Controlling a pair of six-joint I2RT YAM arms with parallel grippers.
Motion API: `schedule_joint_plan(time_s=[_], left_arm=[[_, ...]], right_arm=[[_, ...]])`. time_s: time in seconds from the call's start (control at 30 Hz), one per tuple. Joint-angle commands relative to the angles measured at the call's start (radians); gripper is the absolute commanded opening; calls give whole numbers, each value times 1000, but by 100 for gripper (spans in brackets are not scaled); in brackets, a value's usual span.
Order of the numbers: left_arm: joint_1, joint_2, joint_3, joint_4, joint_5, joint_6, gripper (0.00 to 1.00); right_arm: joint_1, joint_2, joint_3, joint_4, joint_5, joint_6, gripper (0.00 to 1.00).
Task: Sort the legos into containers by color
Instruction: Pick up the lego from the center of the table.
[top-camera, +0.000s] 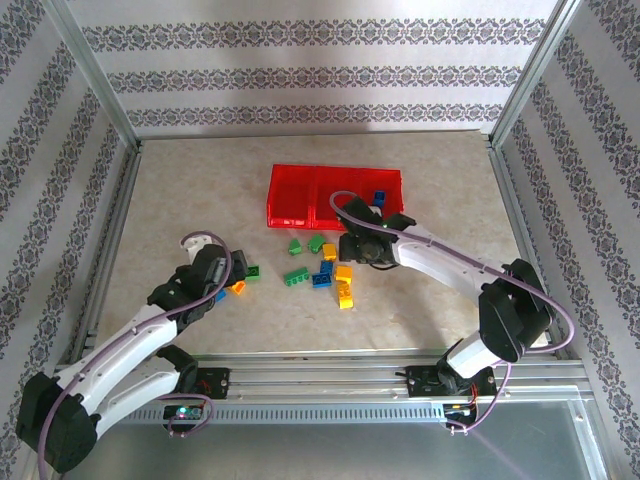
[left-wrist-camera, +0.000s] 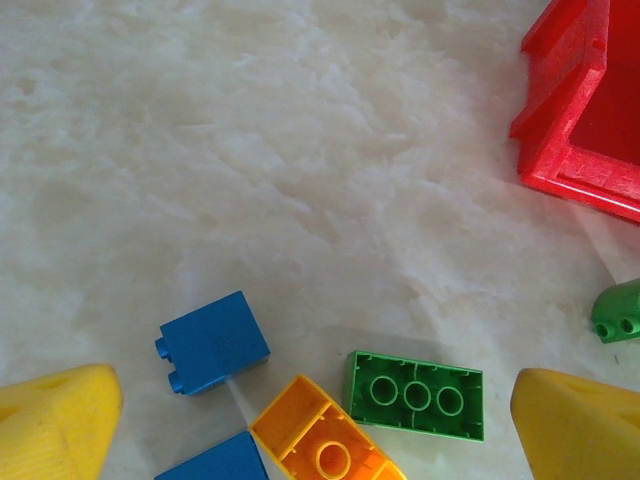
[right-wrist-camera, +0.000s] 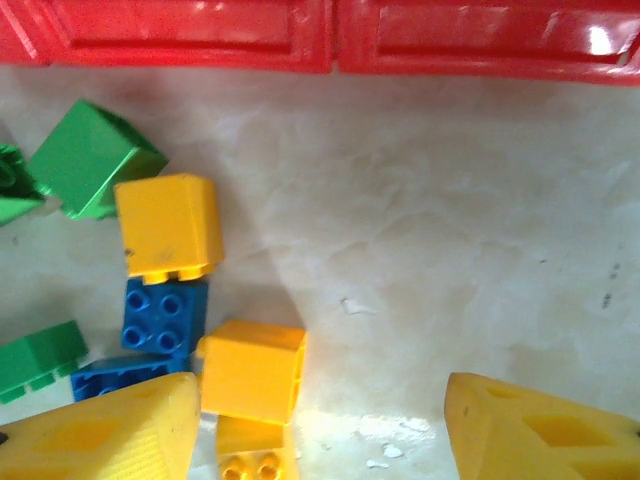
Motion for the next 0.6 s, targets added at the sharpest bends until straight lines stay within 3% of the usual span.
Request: schedule_joint_plan(time_s=[0.0,0.57], left_arm=[[-5,9,28,40,8,27,100],[2,10,25,52,-3,25,100]], right_arm=[[21,32,7,7,-10,67,68],[34,321,245,41,-67,-31,63]])
